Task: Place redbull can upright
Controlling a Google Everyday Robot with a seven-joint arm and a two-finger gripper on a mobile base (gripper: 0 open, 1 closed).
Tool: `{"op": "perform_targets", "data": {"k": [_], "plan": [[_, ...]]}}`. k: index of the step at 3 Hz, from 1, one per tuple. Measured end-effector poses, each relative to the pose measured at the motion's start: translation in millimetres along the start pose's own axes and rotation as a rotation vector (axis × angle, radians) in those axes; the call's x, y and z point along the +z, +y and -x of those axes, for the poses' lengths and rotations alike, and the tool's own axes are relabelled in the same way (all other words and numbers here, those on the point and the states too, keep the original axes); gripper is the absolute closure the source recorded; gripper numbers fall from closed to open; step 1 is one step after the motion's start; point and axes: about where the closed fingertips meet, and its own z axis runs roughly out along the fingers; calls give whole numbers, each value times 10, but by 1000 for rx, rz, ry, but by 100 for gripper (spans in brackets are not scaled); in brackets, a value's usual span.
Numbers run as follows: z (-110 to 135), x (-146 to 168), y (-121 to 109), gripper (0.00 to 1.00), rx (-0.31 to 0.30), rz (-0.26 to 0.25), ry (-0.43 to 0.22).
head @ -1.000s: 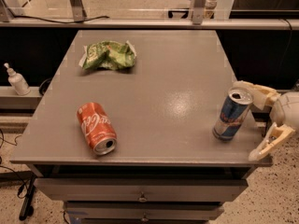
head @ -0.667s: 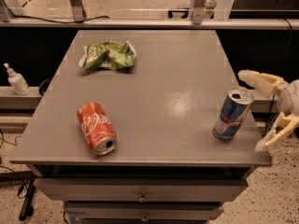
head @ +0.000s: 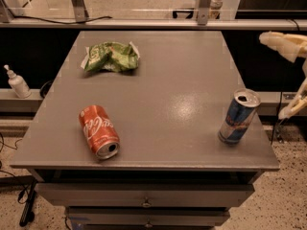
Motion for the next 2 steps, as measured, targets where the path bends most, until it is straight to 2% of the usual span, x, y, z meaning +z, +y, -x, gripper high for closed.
{"op": "perform_targets", "data": {"k": [1, 2], "plan": [[-238, -108, 195, 0, -104, 36, -26], [-221, -85, 216, 0, -114, 40, -26]]}}
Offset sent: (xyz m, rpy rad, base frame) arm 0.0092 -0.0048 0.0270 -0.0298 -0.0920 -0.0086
